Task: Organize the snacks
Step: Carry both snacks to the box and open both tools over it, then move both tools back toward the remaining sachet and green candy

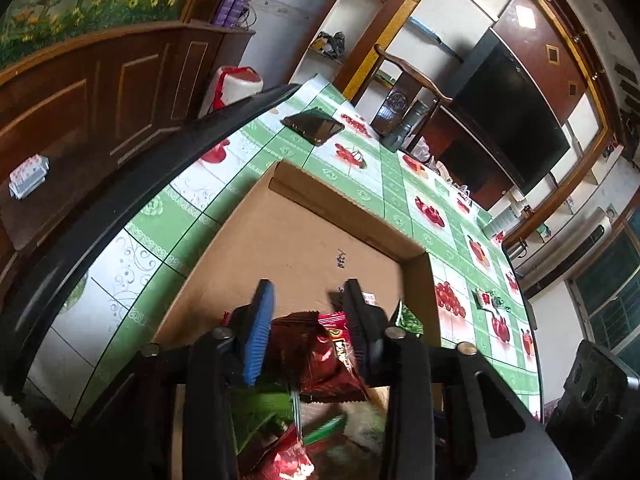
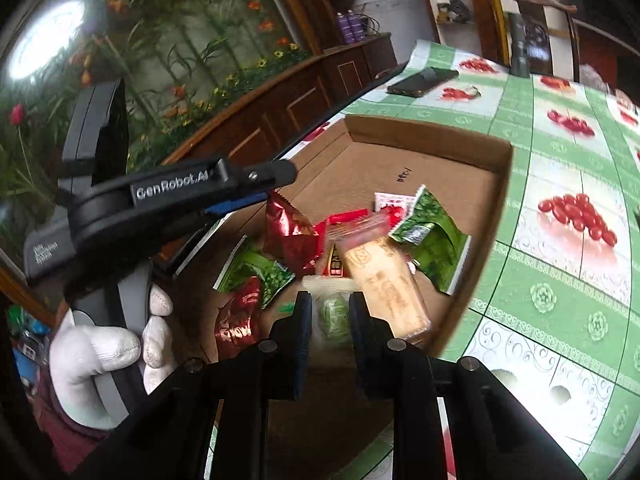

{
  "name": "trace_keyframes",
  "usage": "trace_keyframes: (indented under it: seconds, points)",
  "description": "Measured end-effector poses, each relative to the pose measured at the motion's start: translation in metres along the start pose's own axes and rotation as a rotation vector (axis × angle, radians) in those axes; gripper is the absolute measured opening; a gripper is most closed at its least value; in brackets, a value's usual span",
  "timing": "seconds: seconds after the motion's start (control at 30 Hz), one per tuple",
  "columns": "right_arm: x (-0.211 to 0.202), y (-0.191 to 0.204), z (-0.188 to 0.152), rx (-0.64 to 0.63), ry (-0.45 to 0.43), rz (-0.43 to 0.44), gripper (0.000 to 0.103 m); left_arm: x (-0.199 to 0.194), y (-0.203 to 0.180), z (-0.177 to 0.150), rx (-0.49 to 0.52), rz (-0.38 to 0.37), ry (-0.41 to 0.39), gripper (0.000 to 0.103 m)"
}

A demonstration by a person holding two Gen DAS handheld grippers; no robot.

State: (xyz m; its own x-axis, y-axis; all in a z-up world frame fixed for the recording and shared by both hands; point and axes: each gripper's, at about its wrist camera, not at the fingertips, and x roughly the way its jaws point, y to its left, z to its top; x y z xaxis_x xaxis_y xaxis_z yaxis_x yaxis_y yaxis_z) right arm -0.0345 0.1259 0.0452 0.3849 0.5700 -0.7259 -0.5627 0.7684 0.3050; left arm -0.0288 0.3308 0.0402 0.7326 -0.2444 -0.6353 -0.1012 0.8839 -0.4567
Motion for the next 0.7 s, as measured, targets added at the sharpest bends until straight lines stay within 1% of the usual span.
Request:
trace_keyframes:
  seconds: [0.03,0.07,0.1,0.17,0.2,0.27,0.33,0.43,0.47,0.53,0.6,0.7]
  points:
    - [-0.002,0.004,-0.001,-0.020,-0.009,-0.011,0.030,-0.004,-0.002,-0.001,0.008,0.004,-0.011,0.042]
    - [-0.004,0.005,-0.001,-0.035,-0.019,-0.018,0.035,-0.010,-0.003,-0.002,0.016,0.007,-0.021,0.045]
    - [-0.009,0.008,-0.002,-0.050,-0.033,-0.028,0.038,-0.015,-0.006,-0.003,0.025,0.012,-0.029,0.046]
    - [-0.017,0.012,-0.004,-0.066,-0.058,-0.039,0.041,-0.022,-0.013,-0.006,0.052,0.036,-0.042,0.055]
    - [-0.021,0.012,-0.004,-0.066,-0.067,-0.042,0.043,-0.026,-0.019,-0.008,0.071,0.056,-0.051,0.057]
    - [-0.027,0.011,-0.006,-0.054,-0.081,-0.044,0.045,-0.033,-0.030,-0.013,0.100,0.100,-0.071,0.066]
    - [-0.033,0.005,-0.008,-0.027,-0.090,-0.046,0.045,-0.039,-0.041,-0.019,0.135,0.144,-0.093,0.073]
    - [-0.043,-0.005,-0.013,0.027,-0.106,-0.050,0.046,-0.050,-0.058,-0.029,0.199,0.211,-0.131,0.075]
    - [-0.047,-0.007,-0.015,0.041,-0.113,-0.055,0.046,-0.053,-0.063,-0.032,0.216,0.239,-0.142,0.079]
    - [-0.057,-0.013,-0.020,0.071,-0.135,-0.070,0.048,-0.058,-0.070,-0.036,0.237,0.282,-0.160,0.084]
    - [-0.065,-0.019,-0.027,0.105,-0.164,-0.092,0.056,-0.062,-0.075,-0.041,0.252,0.306,-0.169,0.084]
    - [-0.072,-0.028,-0.037,0.147,-0.173,-0.108,0.058,-0.062,-0.080,-0.047,0.264,0.317,-0.144,0.084]
